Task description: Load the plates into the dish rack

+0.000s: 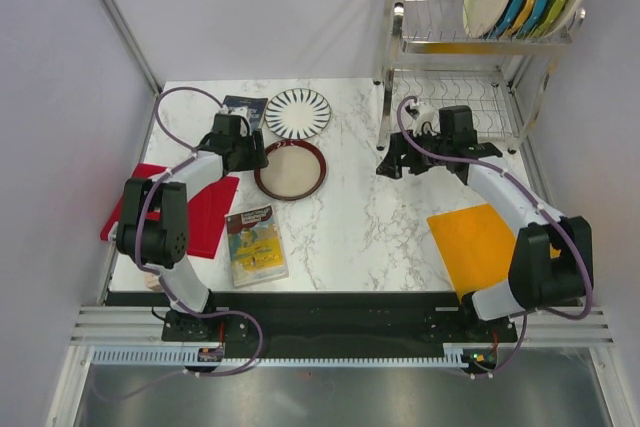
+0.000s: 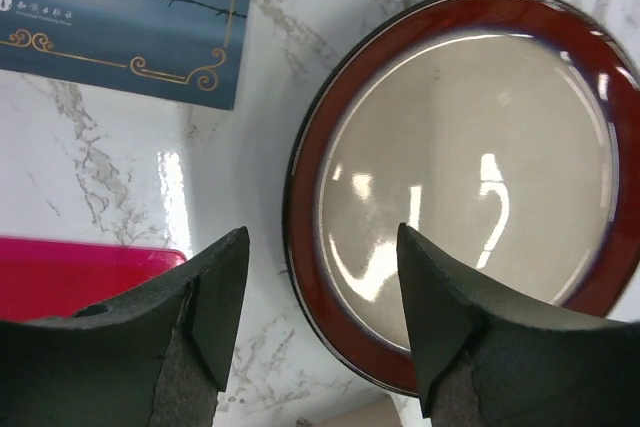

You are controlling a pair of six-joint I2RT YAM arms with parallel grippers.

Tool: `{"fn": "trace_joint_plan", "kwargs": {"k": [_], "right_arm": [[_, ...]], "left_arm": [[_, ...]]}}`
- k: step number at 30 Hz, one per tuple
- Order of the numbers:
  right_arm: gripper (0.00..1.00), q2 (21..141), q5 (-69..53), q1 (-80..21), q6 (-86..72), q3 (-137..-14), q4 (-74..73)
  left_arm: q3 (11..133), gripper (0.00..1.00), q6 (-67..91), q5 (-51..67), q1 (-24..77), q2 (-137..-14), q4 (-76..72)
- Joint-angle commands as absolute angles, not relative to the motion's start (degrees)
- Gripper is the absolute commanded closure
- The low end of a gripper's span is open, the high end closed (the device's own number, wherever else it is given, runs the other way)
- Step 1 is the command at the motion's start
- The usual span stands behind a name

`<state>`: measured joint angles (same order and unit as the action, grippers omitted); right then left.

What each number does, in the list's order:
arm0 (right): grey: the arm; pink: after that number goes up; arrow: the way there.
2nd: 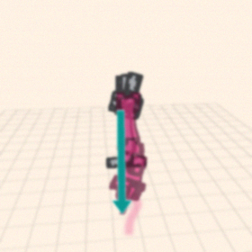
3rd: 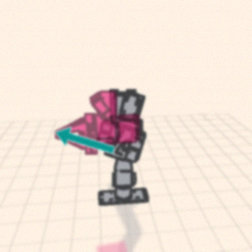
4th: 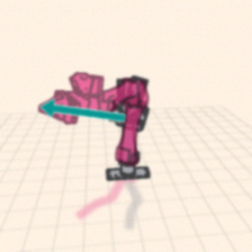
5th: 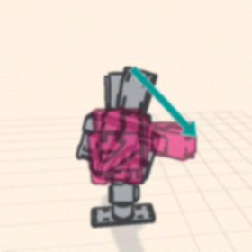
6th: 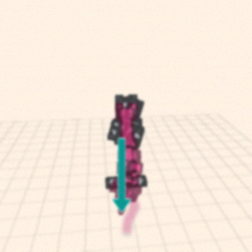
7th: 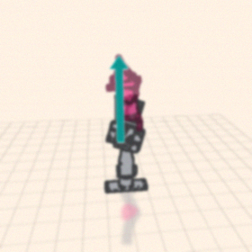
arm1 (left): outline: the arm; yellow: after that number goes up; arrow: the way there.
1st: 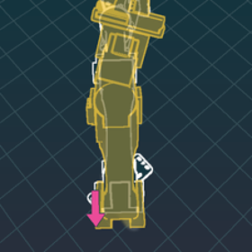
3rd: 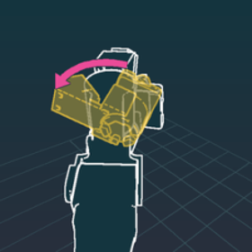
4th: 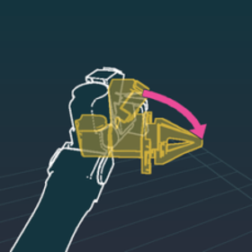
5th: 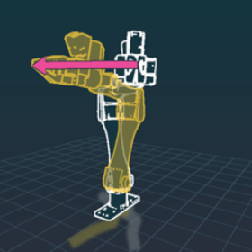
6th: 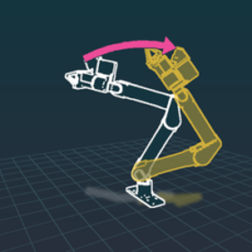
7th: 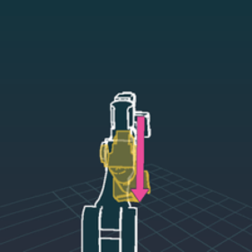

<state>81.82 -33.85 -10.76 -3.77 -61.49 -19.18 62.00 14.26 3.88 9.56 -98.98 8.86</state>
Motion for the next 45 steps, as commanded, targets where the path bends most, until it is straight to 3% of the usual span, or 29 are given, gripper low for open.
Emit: {"fn": "trace_joint_plan", "kwargs": {"k": [1, 11, 15, 18, 30, 37, 45], "right_arm": [[0.02, 87.62, -36.47, -11.34, -2.45, -66.09, -21.71], [0.02, 93.33, -39.64, -11.51, -9.05, -62.14, -14.85], [0.02, 96.32, -41.39, -11.16, -11.59, -62.67, -13.81], [0.04, 97.91, -42.54, -10.64, -13.79, -61.88, -11.17], [0.07, 105.47, -43.68, -8.26, -21.09, -57.58, -3.80], [0.08, 106.78, -43.24, -5.10, -28.91, -51.42, 4.74], [0.11, 112.58, -45.96, -5.18, -31.21, -49.48, 8.27]], "left_arm": [[63.72, 0.33, 10.73, 1.76, 8.44, -102.03, 8.09], [70.31, 0.42, 10.20, 14.92, 6.68, -108.89, 9.76], [69.61, 0.54, 8.79, 26.42, 6.68, -108.81, 9.58], [67.51, 0.57, 9.05, 30.74, 6.94, -108.02, 9.49], [64.69, 0.75, 11.07, 37.88, 10.63, -108.37, 8.70], [63.37, 0.97, 11.95, 41.92, 14.59, -108.63, 8.70], [57.48, 0.98, 13.53, 43.59, 17.75, -106.26, 7.30]]}}
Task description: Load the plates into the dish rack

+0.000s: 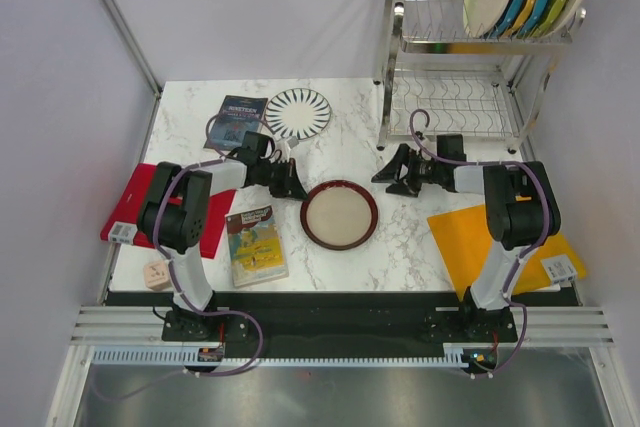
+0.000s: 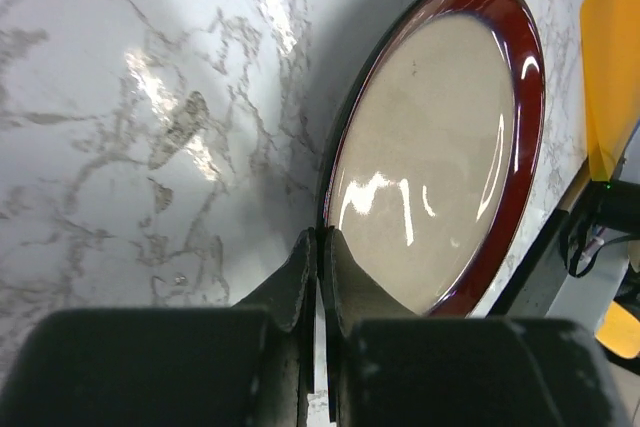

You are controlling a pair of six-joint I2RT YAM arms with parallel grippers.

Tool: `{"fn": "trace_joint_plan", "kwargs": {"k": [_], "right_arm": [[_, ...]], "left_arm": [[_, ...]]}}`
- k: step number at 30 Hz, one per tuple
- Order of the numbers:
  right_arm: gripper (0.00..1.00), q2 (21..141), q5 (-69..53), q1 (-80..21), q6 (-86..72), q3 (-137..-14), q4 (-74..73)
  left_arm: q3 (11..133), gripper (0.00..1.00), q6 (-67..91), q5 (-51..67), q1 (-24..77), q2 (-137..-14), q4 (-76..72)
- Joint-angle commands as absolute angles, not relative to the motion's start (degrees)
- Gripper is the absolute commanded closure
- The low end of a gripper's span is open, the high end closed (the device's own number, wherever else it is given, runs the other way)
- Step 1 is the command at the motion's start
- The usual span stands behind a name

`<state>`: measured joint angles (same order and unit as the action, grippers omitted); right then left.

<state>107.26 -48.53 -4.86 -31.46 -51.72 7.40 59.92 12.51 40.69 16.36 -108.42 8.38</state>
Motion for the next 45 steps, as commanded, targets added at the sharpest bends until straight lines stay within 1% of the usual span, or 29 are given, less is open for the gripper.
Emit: {"fn": "trace_joint_plan", "kwargs": {"k": [1, 7, 11, 16, 23, 28, 34, 37, 38, 40, 45], "right_arm": [[0.12, 113.11, -46.14, -5.36, -30.59, -50.18, 7.39], [0.13, 115.14, -48.60, -6.24, -23.82, -52.38, -1.74], [0.13, 114.70, -48.16, -6.24, -22.33, -51.33, -3.77], [0.14, 116.10, -49.66, -6.42, -19.96, -50.28, -6.59], [0.16, 118.38, -50.89, -8.08, -18.98, -49.92, -7.38], [0.20, 121.20, -52.12, -9.76, -19.25, -51.85, -7.56], [0.21, 124.18, -53.79, -10.89, -23.02, -53.17, -3.78], [0.25, 124.72, -49.32, -12.39, -22.42, -54.05, -5.62], [0.25, 123.32, -45.48, -12.74, -22.41, -53.88, -6.15], [0.26, 121.91, -42.47, -13.27, -23.37, -53.35, -5.89], [0.28, 121.90, -42.10, -13.89, -24.70, -53.26, -5.54]], "left_arm": [[57.31, 0.98, 13.71, 43.59, 18.19, -106.26, 7.12], [57.57, 0.98, 16.96, 42.72, 18.63, -106.52, 4.05], [57.22, 0.98, 20.21, 44.64, 17.67, -106.35, -1.12], [58.62, 0.98, 22.58, 44.30, 17.14, -106.70, -3.60], [60.03, 0.98, 26.09, 45.35, 17.05, -108.54, -7.29], [60.21, 0.98, 26.98, 45.88, 17.05, -109.07, -8.35], [59.24, 0.98, 27.86, 46.23, 17.23, -109.51, -9.14], [59.15, 0.98, 29.61, 47.45, 17.75, -110.56, -10.54], [59.06, 0.98, 30.75, 47.63, 17.93, -111.09, -10.98], [58.63, 0.98, 31.55, 48.42, 18.10, -111.53, -11.69], [57.40, 0.98, 32.34, 48.69, 18.02, -111.88, -12.48]]}}
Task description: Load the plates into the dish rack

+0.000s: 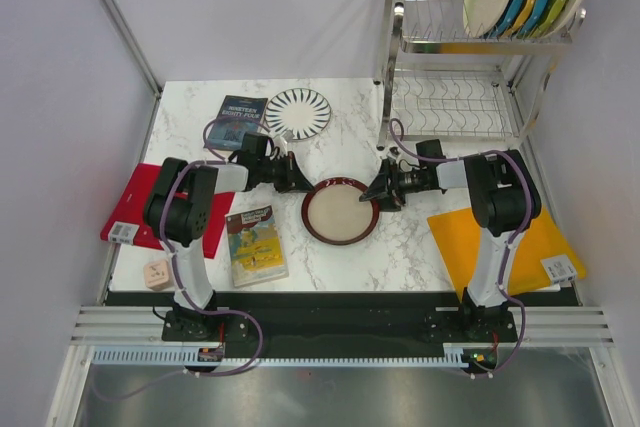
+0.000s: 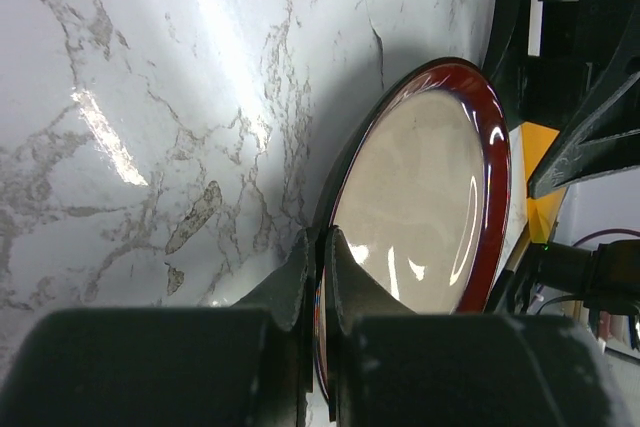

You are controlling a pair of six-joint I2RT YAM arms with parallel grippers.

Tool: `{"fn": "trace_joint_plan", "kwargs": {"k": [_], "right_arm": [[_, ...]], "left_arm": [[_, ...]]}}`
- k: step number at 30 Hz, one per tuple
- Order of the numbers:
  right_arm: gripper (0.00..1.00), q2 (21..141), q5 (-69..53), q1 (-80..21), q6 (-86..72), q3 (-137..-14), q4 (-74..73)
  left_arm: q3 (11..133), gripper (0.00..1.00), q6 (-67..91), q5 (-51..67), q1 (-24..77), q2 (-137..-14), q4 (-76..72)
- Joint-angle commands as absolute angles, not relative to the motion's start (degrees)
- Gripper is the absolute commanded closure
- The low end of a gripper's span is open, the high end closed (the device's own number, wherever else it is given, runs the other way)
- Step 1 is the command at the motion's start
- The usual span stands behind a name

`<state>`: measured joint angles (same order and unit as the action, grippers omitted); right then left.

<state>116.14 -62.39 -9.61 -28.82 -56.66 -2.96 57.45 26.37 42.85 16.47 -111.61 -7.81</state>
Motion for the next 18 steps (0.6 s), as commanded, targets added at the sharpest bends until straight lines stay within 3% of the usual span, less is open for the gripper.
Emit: {"fn": "trace_joint_plan", "kwargs": {"k": [1, 8, 14, 18], "right_arm": [[0.29, 122.43, -42.27, -13.80, -24.78, -53.26, -5.28], [0.37, 124.63, -43.15, -14.24, -25.49, -54.84, -5.45], [0.55, 125.07, -43.51, -14.41, -24.87, -55.11, -5.36], [0.74, 123.93, -43.51, -14.41, -24.35, -55.28, -5.36]], "left_arm": [[57.22, 0.98, 32.52, 49.04, 18.02, -111.80, -12.92], [57.83, 0.98, 34.19, 48.87, 18.02, -112.32, -13.97], [58.71, 0.98, 34.37, 48.69, 18.10, -113.20, -14.06], [58.89, 0.98, 33.75, 47.56, 18.10, -113.29, -12.75]]}}
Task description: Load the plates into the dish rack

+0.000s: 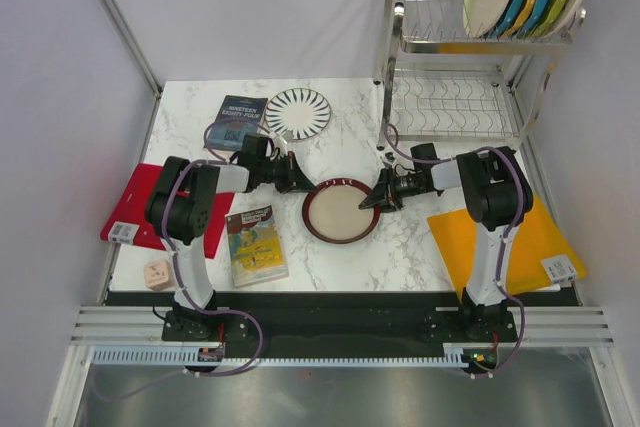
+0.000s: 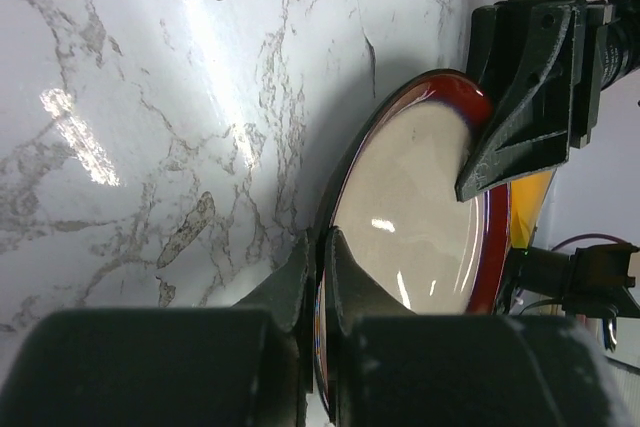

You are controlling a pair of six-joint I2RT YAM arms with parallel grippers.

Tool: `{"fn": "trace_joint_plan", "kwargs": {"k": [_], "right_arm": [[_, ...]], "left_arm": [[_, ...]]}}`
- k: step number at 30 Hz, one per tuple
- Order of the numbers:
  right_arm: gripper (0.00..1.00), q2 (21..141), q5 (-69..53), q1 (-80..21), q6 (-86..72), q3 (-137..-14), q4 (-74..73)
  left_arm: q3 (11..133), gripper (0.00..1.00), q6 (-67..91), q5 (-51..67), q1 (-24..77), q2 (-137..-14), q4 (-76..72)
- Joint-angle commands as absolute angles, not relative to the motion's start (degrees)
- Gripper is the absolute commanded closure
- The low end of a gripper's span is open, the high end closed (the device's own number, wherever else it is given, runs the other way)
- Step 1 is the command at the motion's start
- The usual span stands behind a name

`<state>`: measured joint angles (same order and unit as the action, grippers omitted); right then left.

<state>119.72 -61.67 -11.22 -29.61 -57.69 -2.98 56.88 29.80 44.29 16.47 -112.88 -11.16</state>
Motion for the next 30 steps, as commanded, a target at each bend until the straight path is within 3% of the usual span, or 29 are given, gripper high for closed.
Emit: {"fn": "trace_joint_plan", "kwargs": {"k": [1, 4, 5, 6, 8, 9, 15, 25, 30], "right_arm": [[0.76, 122.79, -43.33, -14.33, -24.00, -55.28, -5.45], [0.88, 120.07, -42.45, -14.41, -22.94, -55.81, -7.20], [0.97, 119.45, -41.84, -14.33, -22.07, -55.90, -8.16], [1.00, 118.92, -41.14, -14.33, -21.10, -56.68, -9.57], [1.00, 116.64, -40.96, -14.15, -15.86, -58.00, -15.53], [1.00, 115.67, -41.31, -14.15, -13.65, -60.01, -17.99], [1.00, 103.72, -40.43, -13.01, 3.82, -72.23, -36.45], [1.00, 86.93, -32.53, -11.60, 11.68, -89.63, -46.23], [1.00, 88.32, -27.78, -11.60, 13.62, -115.27, -49.82]], "left_arm": [[58.89, 0.98, 33.31, 47.03, 18.11, -113.03, -12.31], [58.71, 0.95, 32.17, 44.83, 17.75, -111.89, -10.46], [58.45, 0.93, 31.99, 44.56, 17.41, -111.62, -10.11], [58.53, 0.86, 31.64, 44.21, 17.23, -110.66, -9.59], [59.49, 0.76, 29.54, 43.42, 16.26, -109.26, -7.92], [60.02, 0.67, 28.40, 42.20, 15.91, -107.42, -5.04], [66.00, 0.48, 18.56, 37.80, 10.20, -99.85, 2.98], [67.86, 0.43, 17.05, 36.91, 3.78, -93.52, 2.99], [64.16, 0.43, 18.02, 39.46, 5.62, -94.13, 0.26]]}}
